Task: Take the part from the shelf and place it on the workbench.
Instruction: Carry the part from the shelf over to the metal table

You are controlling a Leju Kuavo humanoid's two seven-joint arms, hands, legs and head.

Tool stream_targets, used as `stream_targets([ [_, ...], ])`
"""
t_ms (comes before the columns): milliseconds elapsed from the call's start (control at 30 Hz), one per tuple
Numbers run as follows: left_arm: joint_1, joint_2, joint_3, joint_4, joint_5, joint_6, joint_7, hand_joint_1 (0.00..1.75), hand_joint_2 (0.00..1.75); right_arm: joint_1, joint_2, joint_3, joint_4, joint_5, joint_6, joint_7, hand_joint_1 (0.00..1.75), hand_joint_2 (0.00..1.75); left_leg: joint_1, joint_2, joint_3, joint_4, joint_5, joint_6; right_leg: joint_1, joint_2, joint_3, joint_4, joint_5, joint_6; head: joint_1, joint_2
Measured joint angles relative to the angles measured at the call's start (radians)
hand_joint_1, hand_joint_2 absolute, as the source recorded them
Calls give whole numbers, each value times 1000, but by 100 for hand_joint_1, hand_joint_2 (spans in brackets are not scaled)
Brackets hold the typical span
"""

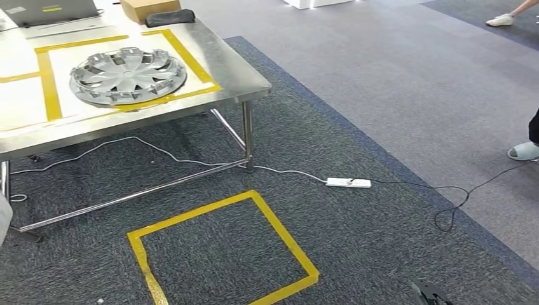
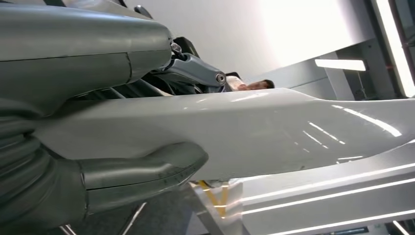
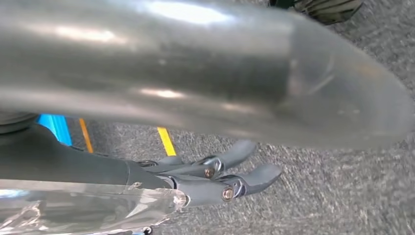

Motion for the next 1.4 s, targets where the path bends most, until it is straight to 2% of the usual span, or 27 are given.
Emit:
stream_targets([
  [33,0,0,0,0,2,0,0,175,175,1,1,0,0,1,0,0,0,0,0,-10,0,0,0,1,0,4,-26,44,-8,0,0,0],
  [67,1,0,0,0,4,0,0,175,175,3,2,0,0,2,0,-1,0,0,-1,-19,1,0,0,1,1,6,-38,58,-1,-1,0,0],
  [133,0,0,0,0,6,0,0,175,175,3,2,0,0,3,0,-2,0,0,-1,-29,2,1,0,1,1,6,-35,39,26,-3,0,0],
  [200,0,0,0,0,6,0,0,175,175,3,2,0,0,3,0,-2,0,0,-1,-32,3,1,0,1,1,7,-29,24,36,-4,0,0],
  [233,0,0,0,0,8,0,0,175,175,3,2,0,0,4,0,-3,0,0,-1,-37,4,1,-1,0,0,12,-9,-21,61,-5,0,0],
  [333,1,0,0,0,19,-2,1,175,175,1,2,-1,0,14,-2,-7,0,0,0,-77,0,0,3,-24,-3,51,80,-213,135,-20,-1,0],
  [367,1,0,0,0,22,-3,2,175,175,-1,2,-1,0,17,-5,-2,0,0,1,-82,-3,1,3,-33,-4,55,91,-236,138,-28,-1,0],
  [400,1,0,0,-1,23,-3,2,175,175,-2,2,-2,0,18,-10,6,0,0,1,-75,-3,2,3,-35,-3,51,90,-238,139,-31,-4,0],
  [467,-3,0,0,-1,23,-4,3,175,175,-5,3,-4,0,22,-21,26,0,0,-1,-54,-1,-2,5,-19,-2,45,91,-239,138,-32,-8,0],
  [533,-5,0,-1,-1,24,-4,7,175,175,-5,4,-5,0,28,-26,41,0,0,-1,-49,1,-10,11,-6,0,43,91,-237,136,-32,-11,0],
  [733,-8,1,-3,-1,43,-9,23,175,175,-4,4,-6,0,39,-15,97,0,0,3,-48,1,-15,17,-34,4,42,89,-235,138,-37,-11,0],
  [833,-14,1,-4,0,80,-17,41,175,175,-5,4,-8,0,42,-3,114,0,0,4,-48,0,-15,16,-41,4,42,89,-236,137,-37,-11,0],
  [900,-18,1,-3,1,108,-24,50,175,175,-4,5,-9,0,45,0,121,0,0,1,-48,-1,-12,12,-34,0,42,91,-241,139,-32,-11,0],
  [967,-21,2,-2,2,122,-30,53,175,175,-4,5,-10,0,48,4,124,0,0,-1,-48,0,-18,9,-17,-2,42,96,-254,142,-23,-12,0],
  [1033,-23,3,-2,2,127,-35,53,175,175,-4,5,-13,0,50,8,126,0,0,4,-45,15,-46,18,-7,0,38,95,-248,135,-16,-10,0],
  [1067,-24,3,-2,2,128,-37,53,175,175,-5,5,-14,0,51,9,126,0,0,8,-44,24,-58,24,-6,1,33,82,-218,117,-12,-8,0],
  [1100,-24,3,-2,3,129,-38,53,175,175,-4,5,-15,-1,51,10,127,0,0,11,-42,29,-63,28,-6,0,28,56,-165,91,-9,-5,0],
  [1167,-25,4,-1,6,130,-39,54,175,175,-4,5,-16,-1,52,10,127,0,0,12,-40,32,-62,26,-8,-3,22,-15,-32,36,0,-3,0],
  [1200,-24,4,-1,8,130,-40,54,175,175,-3,5,-16,-1,53,10,126,0,0,14,-40,34,-61,22,-11,-6,20,-39,6,31,5,-2,0],
  [1233,-24,4,-1,10,130,-40,54,175,175,-3,5,-17,-1,53,10,126,0,0,16,-40,36,-59,18,-14,-9,19,-45,7,44,10,-2,0],
  [1267,-24,4,-1,12,130,-40,54,175,175,-2,5,-17,-1,54,10,126,0,0,19,-41,40,-55,12,-20,-13,19,-30,-32,76,16,-2,0],
  [1300,-24,4,-1,13,130,-41,54,175,175,-2,4,-18,-1,54,10,125,0,0,23,-41,44,-49,5,-27,-18,19,3,-101,115,23,-2,0],
  [1333,-24,4,-1,14,130,-41,54,175,175,-3,6,-19,0,54,9,125,0,0,25,-42,46,-41,-4,-35,-21,23,34,-165,142,29,-1,0],
  [1367,-25,4,0,15,130,-41,54,175,175,-3,7,-19,-1,54,9,124,0,0,25,-43,47,-33,-15,-43,-24,27,59,-212,157,27,0,0],
  [1400,-25,5,0,15,130,-42,54,175,175,-4,8,-21,-1,54,9,123,0,0,23,-44,47,-27,-23,-49,-26,31,72,-235,159,21,-1,0],
])
